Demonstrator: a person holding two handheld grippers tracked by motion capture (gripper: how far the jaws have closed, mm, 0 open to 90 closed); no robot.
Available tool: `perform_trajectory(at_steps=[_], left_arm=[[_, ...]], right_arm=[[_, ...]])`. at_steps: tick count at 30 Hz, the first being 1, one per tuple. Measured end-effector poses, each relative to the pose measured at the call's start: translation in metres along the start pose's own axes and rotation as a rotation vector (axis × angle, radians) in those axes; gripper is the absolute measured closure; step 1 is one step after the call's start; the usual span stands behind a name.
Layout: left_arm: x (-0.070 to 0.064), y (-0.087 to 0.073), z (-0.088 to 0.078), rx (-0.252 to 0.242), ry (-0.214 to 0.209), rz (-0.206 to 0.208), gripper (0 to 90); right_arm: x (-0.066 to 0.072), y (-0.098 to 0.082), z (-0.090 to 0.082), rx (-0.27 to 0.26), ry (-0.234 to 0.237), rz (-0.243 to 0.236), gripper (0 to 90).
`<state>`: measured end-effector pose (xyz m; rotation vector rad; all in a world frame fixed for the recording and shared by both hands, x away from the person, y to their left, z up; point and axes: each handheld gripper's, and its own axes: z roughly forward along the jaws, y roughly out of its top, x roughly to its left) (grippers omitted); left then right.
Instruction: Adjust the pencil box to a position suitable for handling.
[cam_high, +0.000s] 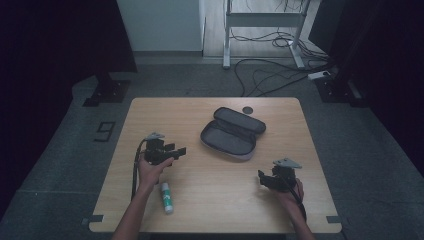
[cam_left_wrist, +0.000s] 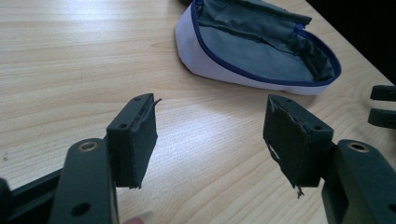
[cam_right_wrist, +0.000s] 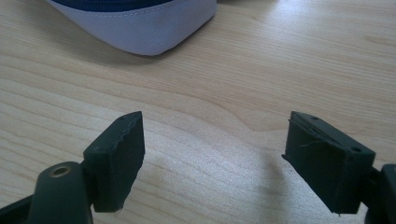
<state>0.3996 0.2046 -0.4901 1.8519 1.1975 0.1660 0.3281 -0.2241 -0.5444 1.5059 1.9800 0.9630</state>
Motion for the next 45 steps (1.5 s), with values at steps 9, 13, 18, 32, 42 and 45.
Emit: perform_trajectory(at_steps=[9,13,18,32,42,45], left_arm=[[-0.007,0.012,0.012,-0.001,0.017,0.016,36.5],[-0.012,0.018,0.02,0.009,0.024,0.028,36.5],[-0.013,0.022,0.031,0.02,0.025,0.023,36.9],[-0.009,0.026,0.052,0.034,0.041,-0.003,37.2],[-0.009,0.026,0.06,0.039,0.048,-0.005,37.3],[-0.007,0.025,0.063,0.044,0.055,-0.011,37.3]], right_arm=[[-0.001,0.001,-0.001,-0.011,0.012,0.012,20.4],[-0.001,0.003,-0.003,-0.016,0.01,0.018,20.4],[0.0,0.002,-0.002,-0.012,0.015,0.012,20.5],[0.003,0.0,-0.001,-0.007,0.02,-0.002,21.7],[0.005,-0.001,0.0,0.005,0.023,-0.009,21.8],[0.007,-0.001,0.001,0.012,0.024,-0.015,21.8]])
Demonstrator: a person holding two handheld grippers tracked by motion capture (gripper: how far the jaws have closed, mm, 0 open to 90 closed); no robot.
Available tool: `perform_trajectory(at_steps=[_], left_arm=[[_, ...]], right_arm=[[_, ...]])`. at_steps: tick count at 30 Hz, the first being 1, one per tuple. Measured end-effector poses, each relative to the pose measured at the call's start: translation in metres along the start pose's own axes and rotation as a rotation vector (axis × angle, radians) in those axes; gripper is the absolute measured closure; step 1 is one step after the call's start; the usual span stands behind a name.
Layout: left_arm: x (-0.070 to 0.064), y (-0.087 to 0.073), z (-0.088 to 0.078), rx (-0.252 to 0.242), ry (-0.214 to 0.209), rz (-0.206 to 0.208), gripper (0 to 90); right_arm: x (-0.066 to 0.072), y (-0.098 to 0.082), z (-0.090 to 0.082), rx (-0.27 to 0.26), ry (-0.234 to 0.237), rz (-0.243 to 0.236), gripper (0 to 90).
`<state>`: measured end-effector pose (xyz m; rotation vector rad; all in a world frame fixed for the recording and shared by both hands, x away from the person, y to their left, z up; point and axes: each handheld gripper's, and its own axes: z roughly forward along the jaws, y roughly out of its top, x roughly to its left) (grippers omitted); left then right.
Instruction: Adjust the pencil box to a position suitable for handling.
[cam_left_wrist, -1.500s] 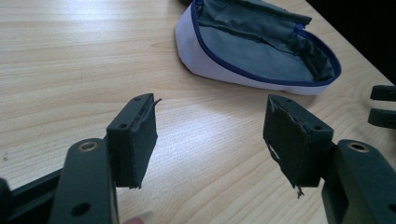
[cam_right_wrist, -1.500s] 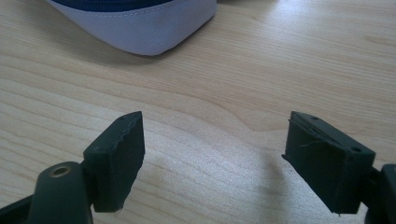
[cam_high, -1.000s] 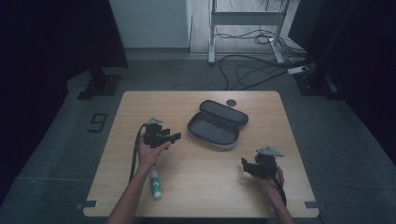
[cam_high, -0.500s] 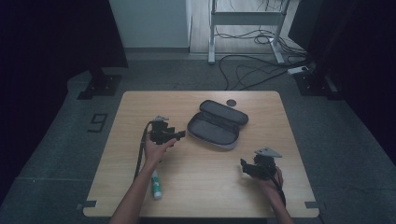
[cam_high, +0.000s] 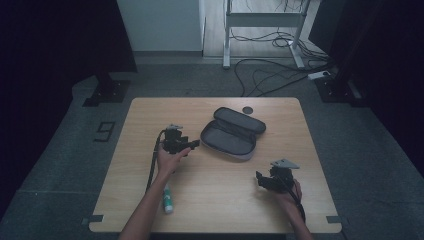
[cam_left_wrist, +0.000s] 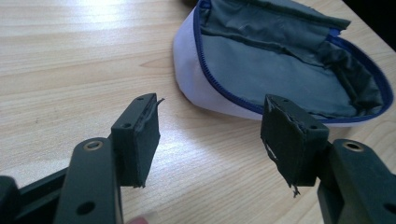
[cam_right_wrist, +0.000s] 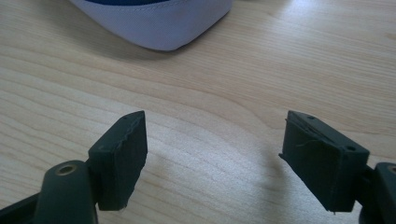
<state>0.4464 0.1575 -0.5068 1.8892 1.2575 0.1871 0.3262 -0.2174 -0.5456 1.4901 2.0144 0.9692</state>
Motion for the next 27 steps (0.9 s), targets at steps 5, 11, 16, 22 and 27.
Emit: perform_trajectory(at_steps=[5,11,16,22,27], left_arm=[[-0.003,0.0,0.008,0.018,0.007,0.013,37.3],[-0.012,0.01,0.013,0.012,0.013,0.037,37.1],[-0.011,0.018,0.022,0.031,0.015,0.023,36.8],[-0.007,0.023,0.033,0.043,0.02,-0.001,37.4],[-0.009,0.028,0.039,0.036,0.021,0.0,37.7]], right_arm=[[0.001,0.0,0.0,0.006,-0.002,-0.007,21.8],[0.001,-0.002,0.0,0.003,-0.002,-0.003,22.6],[0.001,-0.003,0.0,0.006,0.001,-0.003,22.7],[0.0,-0.003,-0.001,0.004,0.001,0.001,22.9],[0.0,-0.003,-0.001,0.004,0.002,0.002,22.9]])
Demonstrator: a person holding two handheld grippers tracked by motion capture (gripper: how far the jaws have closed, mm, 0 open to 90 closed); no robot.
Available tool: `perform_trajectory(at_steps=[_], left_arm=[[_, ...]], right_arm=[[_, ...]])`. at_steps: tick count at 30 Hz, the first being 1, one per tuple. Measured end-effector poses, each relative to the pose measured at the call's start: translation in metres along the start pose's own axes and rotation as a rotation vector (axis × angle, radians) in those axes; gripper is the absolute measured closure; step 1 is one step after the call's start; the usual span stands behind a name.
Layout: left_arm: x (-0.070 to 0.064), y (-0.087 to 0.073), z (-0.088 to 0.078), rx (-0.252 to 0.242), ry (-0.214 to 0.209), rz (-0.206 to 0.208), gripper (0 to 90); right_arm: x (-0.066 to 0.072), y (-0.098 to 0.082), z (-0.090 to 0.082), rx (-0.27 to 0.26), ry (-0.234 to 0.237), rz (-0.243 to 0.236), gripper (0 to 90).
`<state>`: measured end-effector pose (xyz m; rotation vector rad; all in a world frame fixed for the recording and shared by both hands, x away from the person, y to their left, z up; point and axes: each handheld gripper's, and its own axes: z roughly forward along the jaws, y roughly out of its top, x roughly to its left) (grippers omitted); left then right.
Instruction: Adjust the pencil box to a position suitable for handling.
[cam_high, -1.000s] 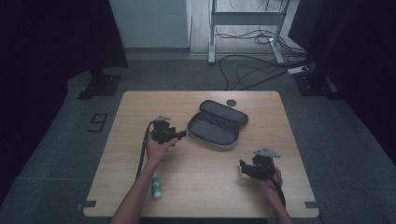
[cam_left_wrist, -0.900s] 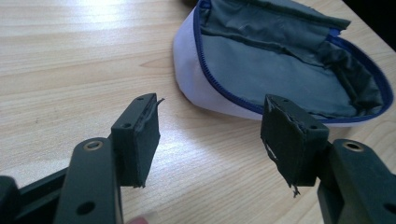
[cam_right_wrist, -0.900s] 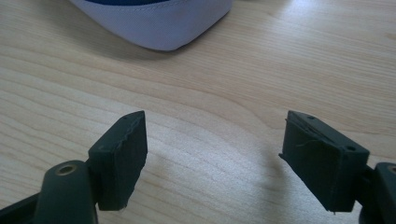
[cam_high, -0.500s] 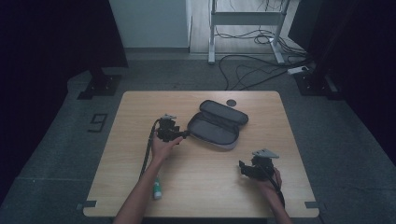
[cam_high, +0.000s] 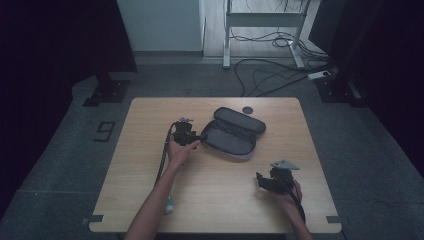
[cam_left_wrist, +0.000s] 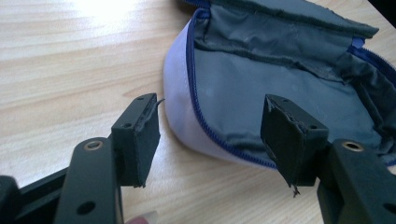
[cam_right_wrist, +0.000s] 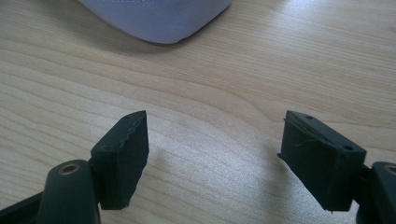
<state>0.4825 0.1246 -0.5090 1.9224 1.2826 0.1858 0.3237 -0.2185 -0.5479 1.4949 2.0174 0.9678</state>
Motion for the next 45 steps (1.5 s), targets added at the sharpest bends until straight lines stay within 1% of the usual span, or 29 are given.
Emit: perform_trajectory(at_steps=[2,5,6,8,11,12,14,16,18,21,23,25,27,29,30,31,33,36,37,38,39,41,42,43,44,45], left_arm=[[0.001,0.001,0.002,-0.004,-0.004,-0.014,38.1],[0.003,0.0,0.007,0.005,0.013,-0.016,38.5],[0.004,-0.001,0.01,0.012,0.022,-0.017,38.5],[0.006,-0.001,0.013,0.03,0.022,-0.024,38.7],[0.007,0.0,0.017,0.04,0.027,-0.018,39.7],[0.007,0.0,0.019,0.047,0.029,-0.018,42.1],[0.006,0.0,0.02,0.052,0.034,-0.017,43.5],[0.006,0.0,0.021,0.058,0.042,-0.019,46.9],[0.006,0.0,0.023,0.061,0.039,-0.024,49.7],[0.006,0.0,0.025,0.068,0.04,-0.024,50.9],[0.006,0.0,0.026,0.069,0.04,-0.021,51.7],[0.005,-0.001,0.028,0.073,0.033,-0.027,54.5],[0.004,-0.001,0.029,0.084,0.041,-0.021,56.3],[0.006,-0.001,0.03,0.088,0.039,-0.026,58.9],[0.006,-0.002,0.031,0.089,0.039,-0.032,58.9],[0.007,-0.002,0.03,0.092,0.036,-0.037,60.2],[0.008,-0.002,0.03,0.096,0.034,-0.04,60.4],[0.008,-0.002,0.031,0.103,0.036,-0.039,61.1],[0.008,-0.002,0.031,0.104,0.035,-0.04,61.1],[0.008,-0.002,0.031,0.104,0.035,-0.042,61.3],[0.008,-0.002,0.031,0.105,0.034,-0.043,61.3],[0.008,-0.002,0.031,0.106,0.036,-0.042,61.4],[0.008,-0.002,0.031,0.106,0.037,-0.041,61.4],[0.008,-0.002,0.031,0.106,0.037,-0.041,61.5],[0.008,-0.002,0.031,0.106,0.037,-0.041,61.5],[0.008,-0.002,0.031,0.104,0.037,-0.044,61.5]], right_arm=[[0.0,0.0,0.0,0.0,0.0,0.001,22.9],[0.0,0.0,0.0,0.001,0.0,-0.001,23.0],[0.0,0.0,0.0,0.002,0.0,-0.001,23.0],[0.001,0.0,0.0,0.003,0.001,-0.002,23.0],[0.0,0.0,0.0,0.003,0.0,-0.002,23.1],[-0.001,0.0,0.0,0.002,-0.001,-0.001,23.1],[-0.001,0.0,0.0,0.002,-0.002,0.003,23.2],[-0.001,0.0,0.001,0.001,-0.003,0.003,23.3],[-0.001,0.0,0.001,0.0,0.001,0.003,23.5],[-0.001,0.002,0.0,-0.005,0.012,0.008,23.6],[0.0,0.004,-0.001,-0.013,0.009,0.005,23.8],[-0.001,0.007,-0.002,-0.021,0.008,0.009,24.4],[-0.002,0.01,-0.002,-0.032,0.006,0.009,24.5],[-0.004,0.016,-0.003,-0.049,0.01,0.017,26.2],[-0.004,0.016,-0.003,-0.049,0.01,0.017,26.2],[-0.006,0.021,-0.004,-0.071,0.011,0.027,28.1],[-0.007,0.023,-0.004,-0.074,0.014,0.029,28.6],[-0.008,0.034,-0.001,-0.081,0.014,0.023,30.3],[-0.009,0.038,0.0,-0.085,0.018,0.028,31.3],[-0.009,0.045,0.003,-0.095,0.026,0.032,36.3],[-0.009,0.045,0.003,-0.095,0.026,0.032,36.3],[-0.011,0.053,0.007,-0.099,0.03,0.05,37.0],[-0.011,0.059,0.01,-0.11,0.034,0.059,38.3],[-0.011,0.059,0.01,-0.11,0.034,0.059,38.3],[-0.011,0.066,0.015,-0.106,0.04,0.067,38.2],[-0.01,0.069,0.017,-0.105,0.037,0.061,38.3]])
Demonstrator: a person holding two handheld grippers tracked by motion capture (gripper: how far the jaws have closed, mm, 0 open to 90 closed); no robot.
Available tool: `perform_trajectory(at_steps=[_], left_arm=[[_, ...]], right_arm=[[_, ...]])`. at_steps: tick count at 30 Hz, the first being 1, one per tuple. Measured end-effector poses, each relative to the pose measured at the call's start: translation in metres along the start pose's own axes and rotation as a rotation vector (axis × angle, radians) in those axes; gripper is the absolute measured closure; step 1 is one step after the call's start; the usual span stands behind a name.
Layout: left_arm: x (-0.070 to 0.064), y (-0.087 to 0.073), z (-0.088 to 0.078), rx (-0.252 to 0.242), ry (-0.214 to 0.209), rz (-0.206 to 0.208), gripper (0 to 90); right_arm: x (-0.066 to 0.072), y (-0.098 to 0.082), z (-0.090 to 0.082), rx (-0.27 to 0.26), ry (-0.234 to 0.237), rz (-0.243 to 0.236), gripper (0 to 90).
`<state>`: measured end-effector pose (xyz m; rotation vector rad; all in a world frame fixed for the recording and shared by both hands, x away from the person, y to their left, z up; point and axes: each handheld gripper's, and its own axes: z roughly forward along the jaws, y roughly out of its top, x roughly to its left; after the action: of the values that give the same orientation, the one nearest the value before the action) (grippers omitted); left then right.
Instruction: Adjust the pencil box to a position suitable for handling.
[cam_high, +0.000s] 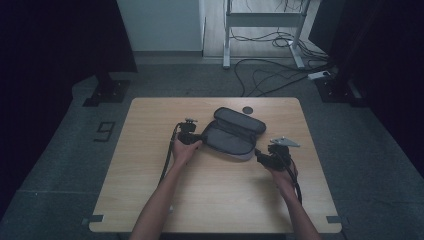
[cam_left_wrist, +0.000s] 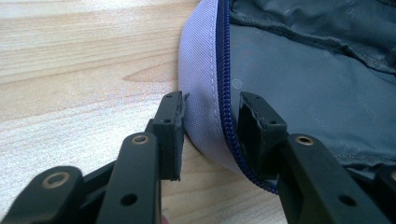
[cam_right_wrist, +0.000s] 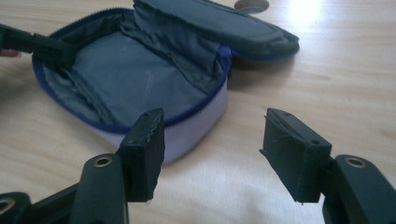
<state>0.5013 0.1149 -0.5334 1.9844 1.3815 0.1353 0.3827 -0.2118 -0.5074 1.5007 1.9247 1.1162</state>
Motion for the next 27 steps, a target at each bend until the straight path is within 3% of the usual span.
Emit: perform_trajectory(at_steps=[7,18,27], left_arm=[[0.0,0.0,0.0,-0.002,0.002,0.004,62.3],[0.0,0.0,0.0,-0.006,0.002,-0.004,62.7],[0.001,-0.001,0.0,-0.01,0.001,-0.005,63.0]], right_arm=[[0.002,0.008,0.014,0.001,-0.011,-0.005,38.9],[-0.01,0.007,0.032,0.005,-0.024,0.055,40.3],[-0.008,0.013,0.035,0.005,-0.031,0.045,40.6]])
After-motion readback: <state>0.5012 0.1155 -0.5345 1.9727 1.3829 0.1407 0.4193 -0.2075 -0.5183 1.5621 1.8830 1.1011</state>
